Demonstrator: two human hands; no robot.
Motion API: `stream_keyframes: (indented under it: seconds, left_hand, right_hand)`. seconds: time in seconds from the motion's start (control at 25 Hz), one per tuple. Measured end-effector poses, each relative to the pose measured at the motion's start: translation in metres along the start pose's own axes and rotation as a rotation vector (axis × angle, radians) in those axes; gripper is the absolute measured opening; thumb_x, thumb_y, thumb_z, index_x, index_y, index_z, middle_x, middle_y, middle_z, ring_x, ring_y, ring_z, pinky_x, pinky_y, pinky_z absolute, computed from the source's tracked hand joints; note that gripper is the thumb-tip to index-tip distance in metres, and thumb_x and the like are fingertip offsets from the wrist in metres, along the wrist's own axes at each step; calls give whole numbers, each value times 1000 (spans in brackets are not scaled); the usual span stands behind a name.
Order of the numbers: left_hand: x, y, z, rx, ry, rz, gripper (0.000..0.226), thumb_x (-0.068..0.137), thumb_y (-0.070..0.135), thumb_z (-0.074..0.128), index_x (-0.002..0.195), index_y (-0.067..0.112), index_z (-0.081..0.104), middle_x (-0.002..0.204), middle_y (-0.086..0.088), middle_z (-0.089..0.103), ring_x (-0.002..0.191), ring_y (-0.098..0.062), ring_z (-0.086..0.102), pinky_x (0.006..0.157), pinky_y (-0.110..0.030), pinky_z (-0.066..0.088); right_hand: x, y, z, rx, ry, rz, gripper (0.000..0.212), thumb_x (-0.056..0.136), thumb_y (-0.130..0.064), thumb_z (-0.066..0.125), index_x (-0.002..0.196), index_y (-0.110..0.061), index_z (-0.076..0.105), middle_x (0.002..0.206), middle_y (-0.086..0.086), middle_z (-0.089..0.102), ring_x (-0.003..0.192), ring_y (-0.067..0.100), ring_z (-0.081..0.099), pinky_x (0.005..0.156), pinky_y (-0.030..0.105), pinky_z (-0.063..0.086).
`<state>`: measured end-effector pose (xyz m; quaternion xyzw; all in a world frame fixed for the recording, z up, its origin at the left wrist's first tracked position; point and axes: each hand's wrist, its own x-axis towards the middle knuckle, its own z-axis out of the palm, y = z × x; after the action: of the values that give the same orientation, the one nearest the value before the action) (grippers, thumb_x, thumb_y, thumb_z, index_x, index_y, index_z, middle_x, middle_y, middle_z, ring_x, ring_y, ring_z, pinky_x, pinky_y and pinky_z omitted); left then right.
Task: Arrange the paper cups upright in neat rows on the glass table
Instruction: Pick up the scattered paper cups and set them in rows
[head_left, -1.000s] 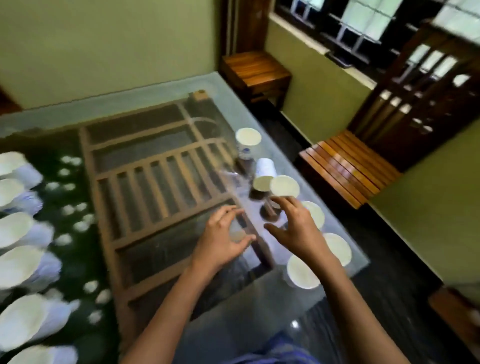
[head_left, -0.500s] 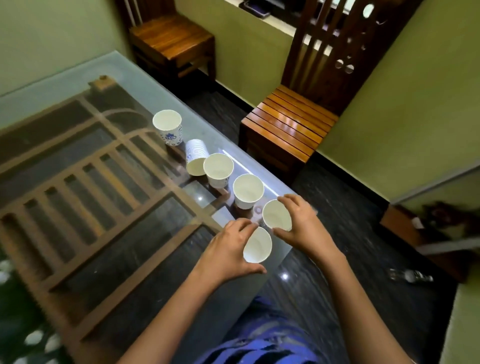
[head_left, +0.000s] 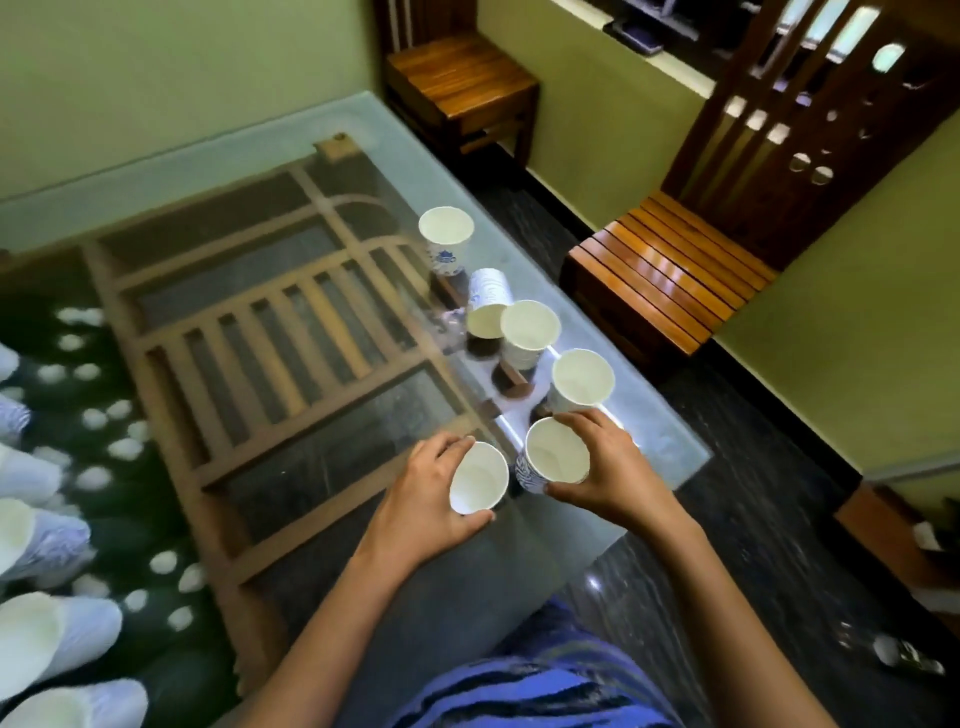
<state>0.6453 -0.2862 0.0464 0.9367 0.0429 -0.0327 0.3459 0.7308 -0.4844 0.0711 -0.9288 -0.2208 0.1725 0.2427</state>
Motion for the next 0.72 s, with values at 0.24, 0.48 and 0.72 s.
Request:
stream_keyframes:
  seconds: [0.24,0.48,0.72]
  left_hand:
    - [-36,-53,-43,-29,238,-311,79,58,31,84,127,10,52,125,-4,51,114,-21,46,96,-18,27]
    - [-43,-104,-92,-57,394,-502,77,59,32,84,126,10,53,126,-4,50,114,-22,49,97,-21,31]
    - [-19,-179,-175,9,545,-599,74,63,36,81,126,12,51,128,-5,49,115,-22,47,94,-24,34]
  right_hand:
    - [43,-79,34,6,-116,-231,75,63,-25,82,129,-10,49,127,6,50,116,22,48,91,18,32]
    - [102,-167,67,-2,-199,-429,77,60,-19,84,127,-4,50,125,13,50,113,28,50,85,16,31]
    - [186,-252,102,16,-212,-515,77,58,-21,86,126,-7,52,122,10,51,109,24,51,75,8,25]
